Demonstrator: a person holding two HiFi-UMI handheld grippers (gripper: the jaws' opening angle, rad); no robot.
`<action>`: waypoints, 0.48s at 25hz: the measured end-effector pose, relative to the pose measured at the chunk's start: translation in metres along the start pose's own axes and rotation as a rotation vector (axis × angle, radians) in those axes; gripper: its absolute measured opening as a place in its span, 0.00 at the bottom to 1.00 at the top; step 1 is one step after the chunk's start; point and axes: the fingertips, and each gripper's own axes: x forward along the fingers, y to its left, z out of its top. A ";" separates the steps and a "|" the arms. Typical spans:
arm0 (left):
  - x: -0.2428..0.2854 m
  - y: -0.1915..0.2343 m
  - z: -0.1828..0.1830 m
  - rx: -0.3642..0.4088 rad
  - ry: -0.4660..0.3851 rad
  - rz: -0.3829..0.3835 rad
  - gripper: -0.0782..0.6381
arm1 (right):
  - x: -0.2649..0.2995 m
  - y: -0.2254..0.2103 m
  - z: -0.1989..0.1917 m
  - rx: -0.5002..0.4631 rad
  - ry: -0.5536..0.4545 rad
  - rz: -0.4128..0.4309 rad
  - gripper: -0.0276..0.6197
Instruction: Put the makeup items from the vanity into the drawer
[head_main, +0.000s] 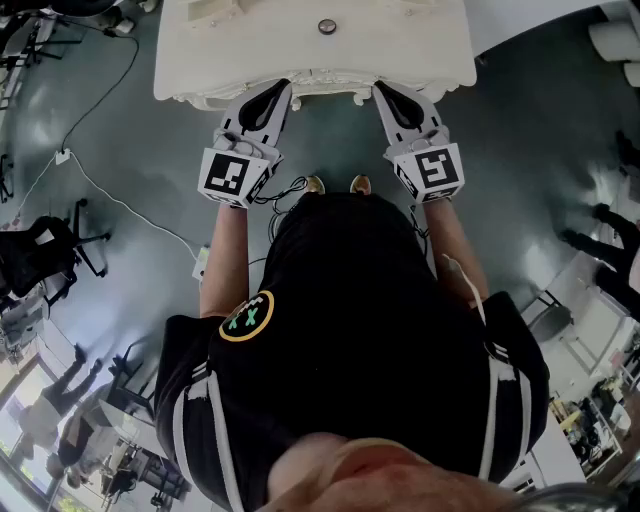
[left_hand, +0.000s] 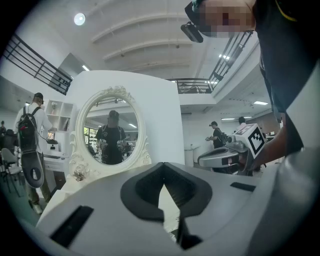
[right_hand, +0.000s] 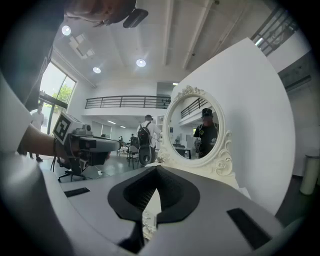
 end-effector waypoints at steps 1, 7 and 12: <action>0.000 0.000 0.000 0.000 -0.001 0.001 0.13 | 0.000 0.000 0.000 -0.002 0.001 -0.001 0.07; 0.002 0.001 -0.004 -0.004 0.001 0.004 0.13 | 0.001 -0.002 -0.003 -0.010 0.011 -0.012 0.07; 0.005 -0.002 -0.006 -0.001 0.008 -0.009 0.13 | 0.000 -0.004 -0.005 0.016 -0.005 -0.010 0.07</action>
